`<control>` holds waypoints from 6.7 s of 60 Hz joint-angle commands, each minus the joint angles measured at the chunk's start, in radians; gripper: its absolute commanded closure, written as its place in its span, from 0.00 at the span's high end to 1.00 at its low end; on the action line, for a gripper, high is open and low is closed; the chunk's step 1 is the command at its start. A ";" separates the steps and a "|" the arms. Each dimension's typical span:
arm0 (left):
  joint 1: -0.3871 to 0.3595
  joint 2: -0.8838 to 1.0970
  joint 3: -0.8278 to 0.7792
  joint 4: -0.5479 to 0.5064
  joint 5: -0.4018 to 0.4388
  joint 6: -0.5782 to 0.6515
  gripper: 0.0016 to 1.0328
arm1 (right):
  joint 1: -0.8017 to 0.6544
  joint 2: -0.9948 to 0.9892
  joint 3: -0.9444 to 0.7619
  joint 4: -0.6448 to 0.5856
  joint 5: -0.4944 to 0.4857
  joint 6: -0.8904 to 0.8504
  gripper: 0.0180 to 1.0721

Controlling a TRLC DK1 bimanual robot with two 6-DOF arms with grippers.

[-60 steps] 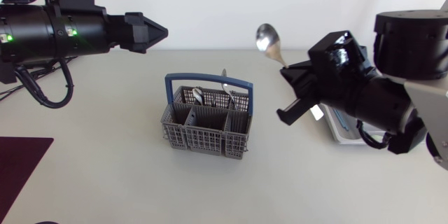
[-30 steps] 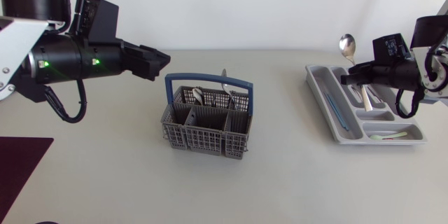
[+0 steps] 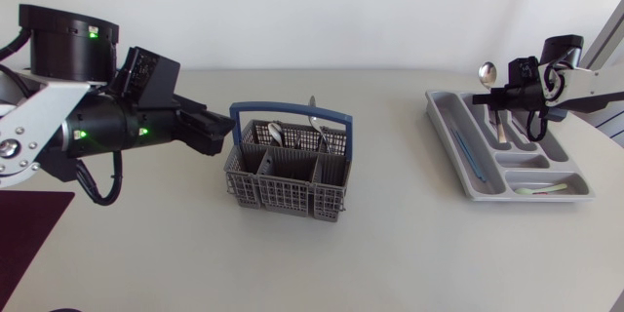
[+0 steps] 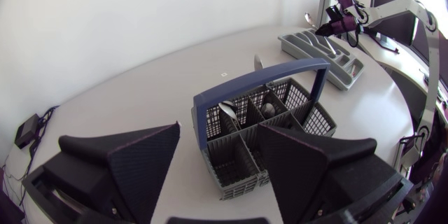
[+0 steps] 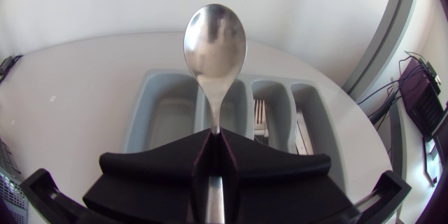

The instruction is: Sort the cutlery from the basket into the organizer compartments.

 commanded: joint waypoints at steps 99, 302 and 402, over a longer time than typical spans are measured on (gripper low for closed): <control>0.036 0.107 -0.291 0.140 -0.004 0.242 0.28 | 0.439 -0.293 -0.309 -0.099 0.040 -0.003 0.50; -0.083 0.132 -0.271 0.087 0.294 0.440 0.03 | 0.536 0.173 0.286 -0.328 -0.367 0.170 0.07; 0.064 0.391 -0.278 0.479 0.156 0.366 0.03 | 0.556 0.034 0.168 -0.301 -0.341 0.176 0.07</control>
